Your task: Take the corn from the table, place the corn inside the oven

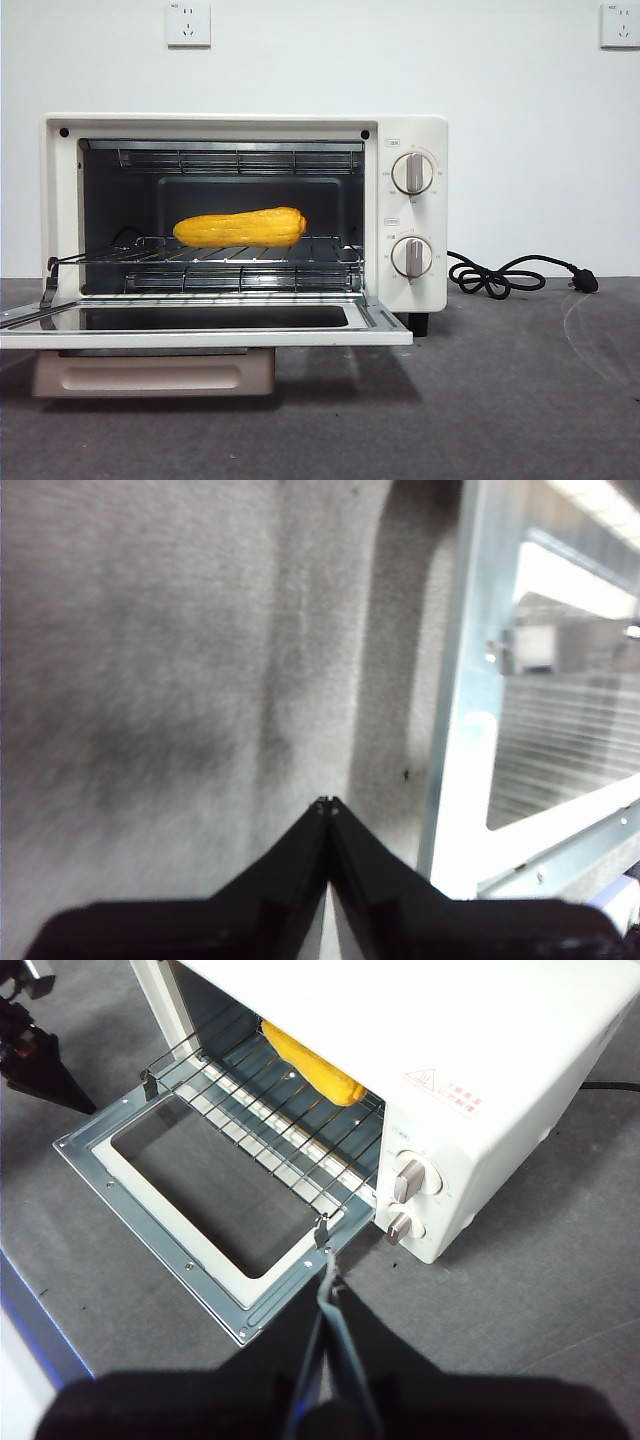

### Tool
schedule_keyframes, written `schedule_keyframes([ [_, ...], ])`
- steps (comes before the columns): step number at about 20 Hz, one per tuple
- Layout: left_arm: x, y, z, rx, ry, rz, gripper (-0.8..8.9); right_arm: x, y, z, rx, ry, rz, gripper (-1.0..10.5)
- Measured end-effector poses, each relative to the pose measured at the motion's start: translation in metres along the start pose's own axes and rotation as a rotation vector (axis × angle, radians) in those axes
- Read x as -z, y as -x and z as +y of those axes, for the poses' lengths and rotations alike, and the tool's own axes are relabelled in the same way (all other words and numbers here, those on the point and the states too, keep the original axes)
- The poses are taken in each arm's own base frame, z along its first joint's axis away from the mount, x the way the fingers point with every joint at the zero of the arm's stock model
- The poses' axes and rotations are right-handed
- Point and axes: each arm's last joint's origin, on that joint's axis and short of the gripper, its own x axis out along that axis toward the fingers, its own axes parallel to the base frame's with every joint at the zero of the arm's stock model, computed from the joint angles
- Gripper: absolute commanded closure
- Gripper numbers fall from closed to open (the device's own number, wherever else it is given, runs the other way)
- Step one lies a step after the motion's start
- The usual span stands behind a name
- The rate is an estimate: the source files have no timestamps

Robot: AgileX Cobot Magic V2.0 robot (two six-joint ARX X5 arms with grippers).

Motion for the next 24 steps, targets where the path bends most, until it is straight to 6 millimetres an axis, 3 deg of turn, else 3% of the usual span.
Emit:
schedule_keyframes([
  [9,0.001,-0.035,-0.017,-0.042,-0.062,0.135,8.22,0.001,0.0,0.0,-0.002,-0.002,0.008,9.6],
  [18,0.008,-0.033,-0.01,0.027,-0.006,0.201,8.22,0.002,0.0,0.001,-0.007,-0.007,0.025,9.6],
  [24,0.002,-0.019,-0.004,0.188,-0.006,0.086,8.22,0.002,0.0,0.001,-0.006,-0.007,0.025,9.6],
])
